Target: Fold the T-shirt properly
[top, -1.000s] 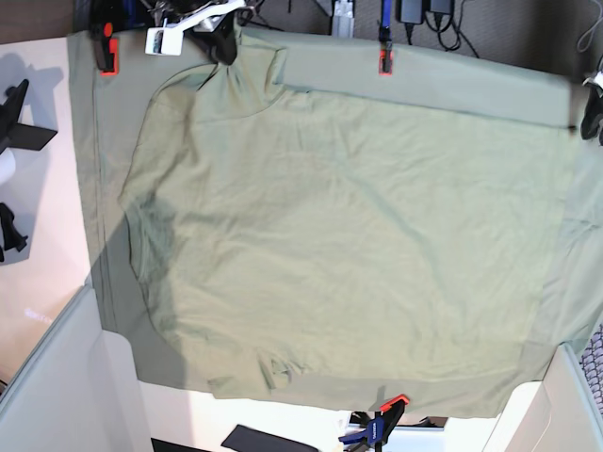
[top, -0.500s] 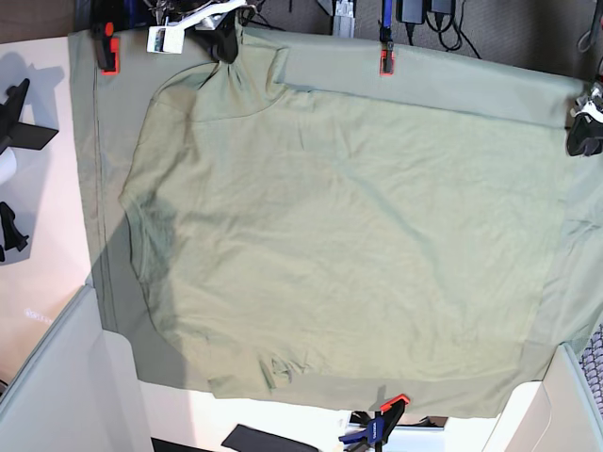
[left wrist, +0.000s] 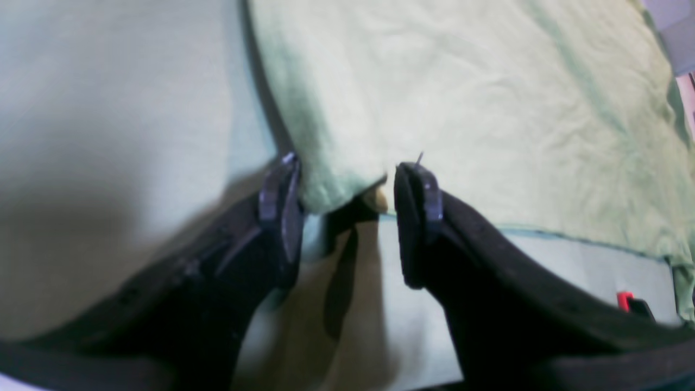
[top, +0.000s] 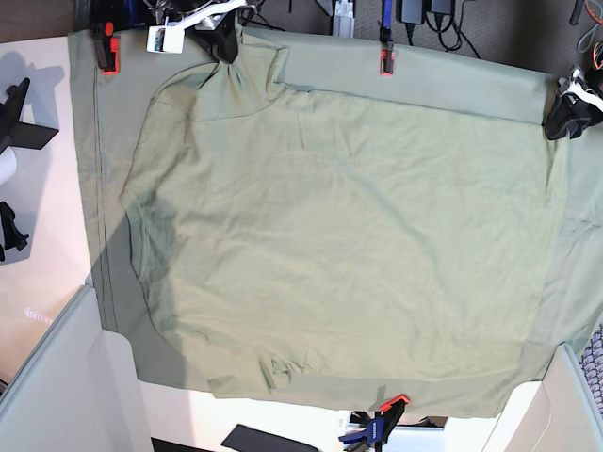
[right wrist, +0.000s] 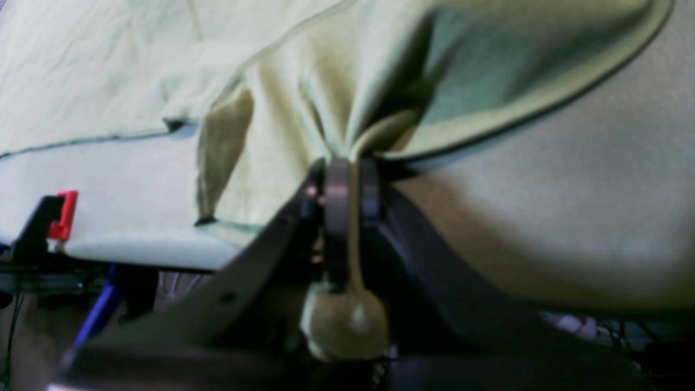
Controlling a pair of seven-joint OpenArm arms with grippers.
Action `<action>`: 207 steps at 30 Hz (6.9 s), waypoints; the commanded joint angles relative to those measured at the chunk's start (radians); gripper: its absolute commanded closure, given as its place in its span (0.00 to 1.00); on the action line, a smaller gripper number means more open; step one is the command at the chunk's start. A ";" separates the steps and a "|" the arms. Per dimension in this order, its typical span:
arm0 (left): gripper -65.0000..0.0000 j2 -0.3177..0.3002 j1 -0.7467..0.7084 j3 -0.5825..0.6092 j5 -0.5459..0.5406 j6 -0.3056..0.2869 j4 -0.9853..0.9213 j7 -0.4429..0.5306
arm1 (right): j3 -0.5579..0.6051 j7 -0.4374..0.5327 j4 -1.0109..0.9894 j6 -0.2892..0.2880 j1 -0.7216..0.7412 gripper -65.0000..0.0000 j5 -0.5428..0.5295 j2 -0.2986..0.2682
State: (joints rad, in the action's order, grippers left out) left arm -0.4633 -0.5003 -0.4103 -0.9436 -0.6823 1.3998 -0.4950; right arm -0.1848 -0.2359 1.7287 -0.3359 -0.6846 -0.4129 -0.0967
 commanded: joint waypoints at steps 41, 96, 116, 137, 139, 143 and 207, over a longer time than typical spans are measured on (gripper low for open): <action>1.00 -0.077 -0.025 -0.143 -0.227 -0.016 0.159 -0.010 | -0.273 -0.213 0.293 -0.004 -0.012 1.00 -0.249 0.000; 0.39 -0.112 0.425 -0.049 -0.104 -0.016 -0.168 -0.115 | -0.384 -0.431 -0.089 0.064 0.725 0.32 -0.023 -0.049; 0.39 -0.032 0.328 -0.108 -0.101 0.019 -0.150 -0.091 | -0.405 -0.359 -0.290 0.152 0.759 0.32 -0.044 0.092; 0.39 0.034 0.504 -0.038 0.119 0.214 -0.202 -0.008 | -0.402 -0.368 -0.372 0.107 0.787 1.00 -0.047 0.102; 0.39 0.036 0.523 -0.026 0.157 0.262 -0.223 0.006 | -0.402 -0.368 -0.372 0.107 0.787 1.00 -0.048 0.102; 0.39 0.048 0.554 -0.026 0.195 0.313 -0.267 0.005 | -0.402 -0.368 -0.372 0.107 0.787 1.00 -0.048 0.101; 1.00 -0.092 -0.083 -0.178 0.006 -0.011 0.179 -0.129 | -0.445 -0.516 0.173 0.041 0.191 1.00 -0.191 -0.074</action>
State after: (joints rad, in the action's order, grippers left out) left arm -0.5339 -0.5789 -0.5755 -0.9279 -0.6857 1.5654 -0.6491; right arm -0.6167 -0.7780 1.8839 -0.2958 -0.4904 -0.6048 -0.1555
